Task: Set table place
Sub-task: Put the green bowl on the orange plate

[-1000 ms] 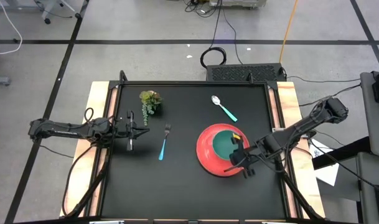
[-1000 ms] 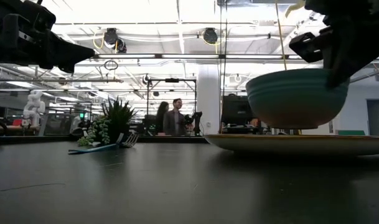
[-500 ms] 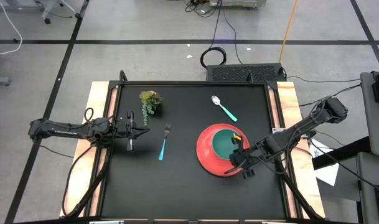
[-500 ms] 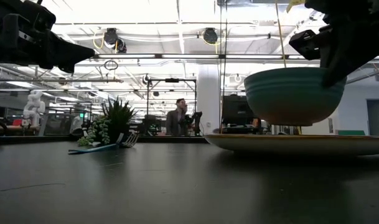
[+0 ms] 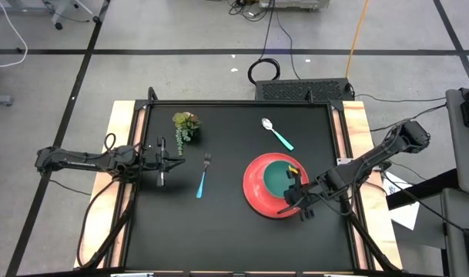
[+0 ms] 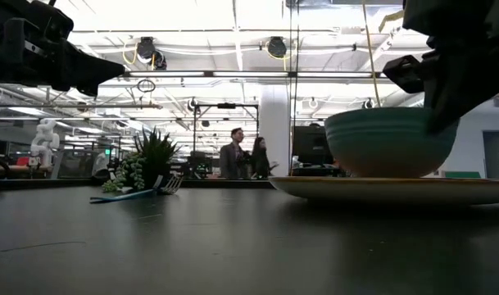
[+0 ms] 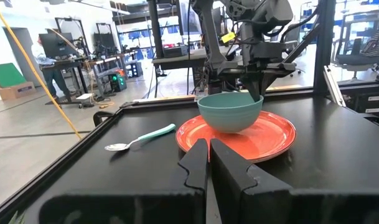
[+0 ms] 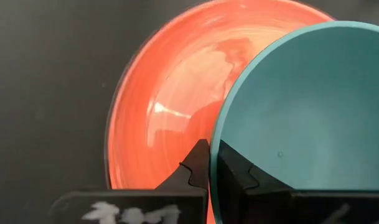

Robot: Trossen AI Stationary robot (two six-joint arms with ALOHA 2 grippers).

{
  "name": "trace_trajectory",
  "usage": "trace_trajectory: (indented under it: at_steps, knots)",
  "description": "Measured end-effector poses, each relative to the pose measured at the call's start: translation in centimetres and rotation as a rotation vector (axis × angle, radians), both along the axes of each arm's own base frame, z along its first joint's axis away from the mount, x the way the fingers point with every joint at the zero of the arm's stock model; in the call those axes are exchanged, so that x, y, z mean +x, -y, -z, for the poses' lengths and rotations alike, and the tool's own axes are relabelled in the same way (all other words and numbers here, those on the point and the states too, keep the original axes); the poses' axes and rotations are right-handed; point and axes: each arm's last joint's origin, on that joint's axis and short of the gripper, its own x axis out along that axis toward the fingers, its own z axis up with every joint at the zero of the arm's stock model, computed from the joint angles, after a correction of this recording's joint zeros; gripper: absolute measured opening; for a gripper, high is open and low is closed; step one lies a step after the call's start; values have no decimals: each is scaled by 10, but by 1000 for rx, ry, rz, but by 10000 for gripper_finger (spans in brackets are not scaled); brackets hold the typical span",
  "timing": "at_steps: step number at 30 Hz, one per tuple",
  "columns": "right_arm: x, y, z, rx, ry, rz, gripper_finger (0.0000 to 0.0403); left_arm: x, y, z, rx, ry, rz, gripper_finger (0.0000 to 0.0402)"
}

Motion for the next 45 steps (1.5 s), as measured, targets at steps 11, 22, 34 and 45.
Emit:
trace_trajectory:
  at_steps: [11, 22, 34, 45]
  knots:
    - [1, -2, 2, 53, -25, -18, 0, 0, 0, -2, -1, 19, -1, 24]
    - [4, -2, 8, 54, -50, 17, 0, 0, 0, -2, -1, 22, -1, 24]
    - [9, -5, 16, 43, -63, 38, 0, 0, 0, -2, -1, 21, -1, 24]
    - [8, -5, 15, 60, -70, 27, 0, 0, 0, -2, -1, 22, -1, 24]
